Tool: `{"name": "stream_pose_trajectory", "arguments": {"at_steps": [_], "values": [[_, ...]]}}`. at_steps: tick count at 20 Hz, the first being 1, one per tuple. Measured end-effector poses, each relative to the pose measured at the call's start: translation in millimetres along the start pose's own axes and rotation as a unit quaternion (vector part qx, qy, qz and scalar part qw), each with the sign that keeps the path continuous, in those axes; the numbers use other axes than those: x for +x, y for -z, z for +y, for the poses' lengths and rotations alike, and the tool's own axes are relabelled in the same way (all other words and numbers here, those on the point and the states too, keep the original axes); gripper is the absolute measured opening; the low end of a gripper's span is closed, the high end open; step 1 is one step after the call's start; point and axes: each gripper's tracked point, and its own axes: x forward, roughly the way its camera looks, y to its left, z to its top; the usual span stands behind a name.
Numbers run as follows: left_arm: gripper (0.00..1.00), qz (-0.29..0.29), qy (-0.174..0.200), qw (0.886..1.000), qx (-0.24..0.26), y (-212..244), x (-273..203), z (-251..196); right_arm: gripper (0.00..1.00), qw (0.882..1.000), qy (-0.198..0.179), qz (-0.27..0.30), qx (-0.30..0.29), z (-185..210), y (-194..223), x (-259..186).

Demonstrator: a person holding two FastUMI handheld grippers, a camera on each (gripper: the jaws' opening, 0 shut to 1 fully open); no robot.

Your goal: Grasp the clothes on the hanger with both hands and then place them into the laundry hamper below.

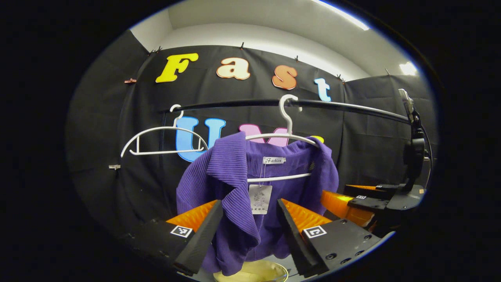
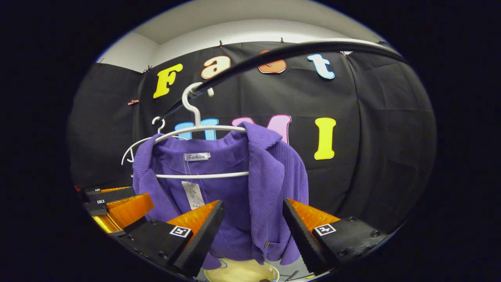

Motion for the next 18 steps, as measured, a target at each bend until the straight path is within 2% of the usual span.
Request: {"name": "stream_pose_trajectory", "arguments": {"at_steps": [6, 7, 8, 10, 12, 14, 16, 17, 18], "values": [[0.87, 0.007, -0.063, 0.998, 0.007, 6, 41, 15, 0.98, 0.999, -0.025, 0.025, 0.015, -12, 18, 55], [0.86, 0.007, -0.072, 0.997, 0.006, 7, 47, 18, 0.92, 0.999, -0.028, 0.029, 0.02, -14, 21, 65], [0.86, 0.008, -0.077, 0.997, 0.005, 8, 51, 20, 0.97, 0.999, -0.031, 0.032, 0.023, -16, 23, 72], [0.85, 0.005, -0.09, 0.996, 0.006, 8, 59, 25, 0.96, 0.999, -0.034, 0.031, 0.025, -21, 23, 83], [0.82, 0.006, -0.098, 0.995, 0.01, 10, 65, 27, 0.82, 0.998, -0.04, 0.029, 0.029, -23, 23, 93], [0.73, 0.006, -0.106, 0.994, 0.02, 9, 70, 30, 0.8, 0.998, -0.037, 0.032, 0.032, -29, 23, 101], [0.63, 0.016, -0.119, 0.992, 0.03, 14, 75, 36, 0.46, 0.998, -0.034, 0.026, 0.035, -38, 22, 111], [0.49, 0.019, -0.132, 0.991, 0.034, 13, 75, 41, 0.29, 0.998, -0.045, 0.027, 0.042, -36, 20, 118], [0.38, 0.017, -0.15, 0.988, 0.037, 14, 77, 49, 0.32, 0.997, -0.055, 0.031, 0.044, -37, 25, 126]]}}
